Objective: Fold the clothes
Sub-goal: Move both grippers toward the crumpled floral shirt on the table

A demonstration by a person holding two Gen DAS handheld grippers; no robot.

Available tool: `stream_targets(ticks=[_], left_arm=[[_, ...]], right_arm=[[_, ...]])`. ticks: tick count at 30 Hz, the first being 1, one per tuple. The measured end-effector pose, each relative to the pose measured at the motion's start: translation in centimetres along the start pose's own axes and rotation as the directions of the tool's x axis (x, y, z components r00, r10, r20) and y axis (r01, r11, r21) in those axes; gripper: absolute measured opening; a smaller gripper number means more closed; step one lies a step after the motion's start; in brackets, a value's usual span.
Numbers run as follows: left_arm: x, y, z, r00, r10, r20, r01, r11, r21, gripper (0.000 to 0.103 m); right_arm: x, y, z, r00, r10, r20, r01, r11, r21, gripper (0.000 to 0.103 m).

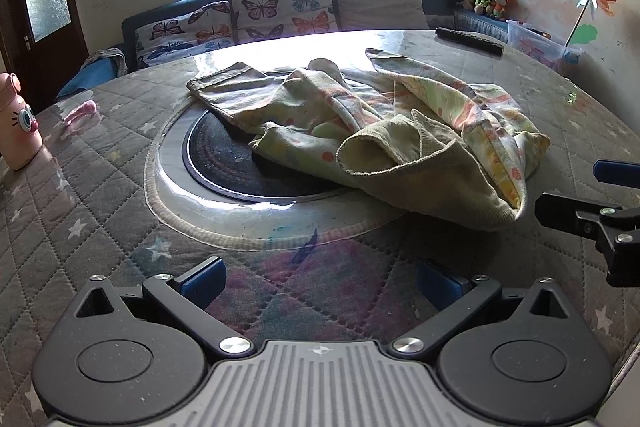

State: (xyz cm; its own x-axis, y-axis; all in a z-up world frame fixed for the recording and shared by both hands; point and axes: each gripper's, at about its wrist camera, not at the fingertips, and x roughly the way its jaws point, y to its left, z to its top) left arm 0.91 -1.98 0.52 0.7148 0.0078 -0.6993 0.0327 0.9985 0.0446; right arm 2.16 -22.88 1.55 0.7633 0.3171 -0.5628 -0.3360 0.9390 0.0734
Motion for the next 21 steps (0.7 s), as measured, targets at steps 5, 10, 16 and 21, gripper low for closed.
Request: stream_targets(ticks=[5,10,16,21], left_arm=[[0.3,-0.1,0.2,1.0,0.0,-0.003,0.0,1.0,0.006,0.103],[0.5,-0.3,0.5,1.0,-0.003,-0.002,0.003,1.0,0.009,0.103],[0.8,-0.2,1.0,1.0,-0.002,-0.003,0.002,1.0,0.011,0.103],[1.0,-0.1,1.6,1.0,-0.002,0.003,0.002,1.0,0.01,0.103]], right_arm=[[0.2,0.1,0.1,1.0,0.003,-0.001,-0.003,1.0,-0.001,0.103],[0.6,0.1,0.3,1.0,0.006,-0.006,-0.006,1.0,-0.002,0.103],[1.0,0.1,0.8,1.0,0.008,-0.005,-0.008,1.0,-0.003,0.103],[1.5,0.2,1.3,1.0,0.01,-0.006,-0.01,1.0,-0.007,0.103]])
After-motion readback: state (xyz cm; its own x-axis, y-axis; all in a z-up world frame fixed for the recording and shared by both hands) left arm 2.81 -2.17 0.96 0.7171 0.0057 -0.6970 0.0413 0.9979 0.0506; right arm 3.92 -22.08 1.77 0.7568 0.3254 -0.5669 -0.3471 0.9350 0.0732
